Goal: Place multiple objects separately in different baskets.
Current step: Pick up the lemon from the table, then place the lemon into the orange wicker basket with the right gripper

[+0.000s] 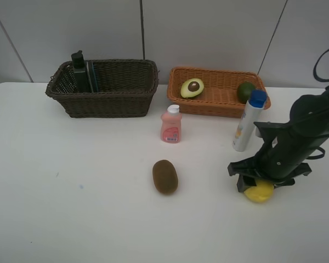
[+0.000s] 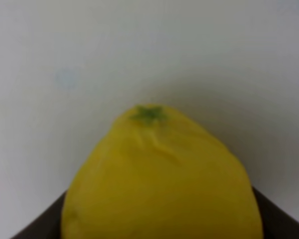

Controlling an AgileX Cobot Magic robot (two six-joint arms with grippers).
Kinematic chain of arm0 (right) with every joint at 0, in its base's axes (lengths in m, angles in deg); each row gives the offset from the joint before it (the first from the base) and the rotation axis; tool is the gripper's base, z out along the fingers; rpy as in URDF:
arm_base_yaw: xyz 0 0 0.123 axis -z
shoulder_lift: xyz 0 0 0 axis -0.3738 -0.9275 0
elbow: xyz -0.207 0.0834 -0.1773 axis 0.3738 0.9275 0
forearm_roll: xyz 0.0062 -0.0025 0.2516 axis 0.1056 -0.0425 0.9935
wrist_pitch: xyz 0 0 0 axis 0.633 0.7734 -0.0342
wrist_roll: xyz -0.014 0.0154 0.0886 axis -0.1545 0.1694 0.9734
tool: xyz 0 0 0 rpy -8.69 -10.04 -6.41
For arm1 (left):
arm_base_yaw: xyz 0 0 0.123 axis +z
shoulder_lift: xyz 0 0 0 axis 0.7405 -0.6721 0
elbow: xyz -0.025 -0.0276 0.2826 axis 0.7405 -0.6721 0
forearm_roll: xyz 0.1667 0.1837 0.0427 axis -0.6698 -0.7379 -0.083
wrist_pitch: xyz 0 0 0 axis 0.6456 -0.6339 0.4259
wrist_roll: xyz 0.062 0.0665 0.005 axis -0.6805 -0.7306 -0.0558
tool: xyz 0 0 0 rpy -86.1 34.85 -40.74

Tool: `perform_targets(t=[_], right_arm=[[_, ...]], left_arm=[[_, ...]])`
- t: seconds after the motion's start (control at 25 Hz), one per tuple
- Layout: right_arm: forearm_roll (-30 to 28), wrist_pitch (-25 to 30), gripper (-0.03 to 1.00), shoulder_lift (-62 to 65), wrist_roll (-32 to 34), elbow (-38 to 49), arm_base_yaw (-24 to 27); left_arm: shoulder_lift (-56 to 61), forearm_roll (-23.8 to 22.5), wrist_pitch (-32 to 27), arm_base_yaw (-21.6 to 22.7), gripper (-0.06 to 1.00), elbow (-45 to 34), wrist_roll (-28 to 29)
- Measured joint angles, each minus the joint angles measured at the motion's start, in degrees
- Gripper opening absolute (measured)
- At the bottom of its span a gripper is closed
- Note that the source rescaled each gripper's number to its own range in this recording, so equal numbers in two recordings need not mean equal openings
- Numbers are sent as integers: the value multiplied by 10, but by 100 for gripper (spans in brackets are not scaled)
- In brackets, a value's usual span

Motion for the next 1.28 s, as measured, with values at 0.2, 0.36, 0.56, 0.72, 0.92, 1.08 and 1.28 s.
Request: perform_targets(t=[0.2, 0.36, 0.56, 0.72, 0.92, 1.08, 1.28], right_arm=[[1, 31, 48, 27, 0, 0, 0], [2, 80, 48, 116, 0, -12, 0], [-7, 143, 48, 211, 0, -102, 0], [-23, 170, 48, 185, 0, -229, 1], [-30, 184, 48, 26, 0, -425, 1], [-45, 215, 48, -129, -1, -593, 1], [-69, 294, 48, -279, -22, -772, 1]], left_arm=[[0, 0, 0, 0, 100, 0, 0], [0, 0, 0, 0, 100, 0, 0], [0, 0, 0, 0, 100, 0, 0], [0, 0, 0, 0, 100, 0, 0], [0, 0, 0, 0, 100, 0, 0], [0, 0, 0, 0, 100, 0, 0], [0, 0, 0, 0, 100, 0, 0]])
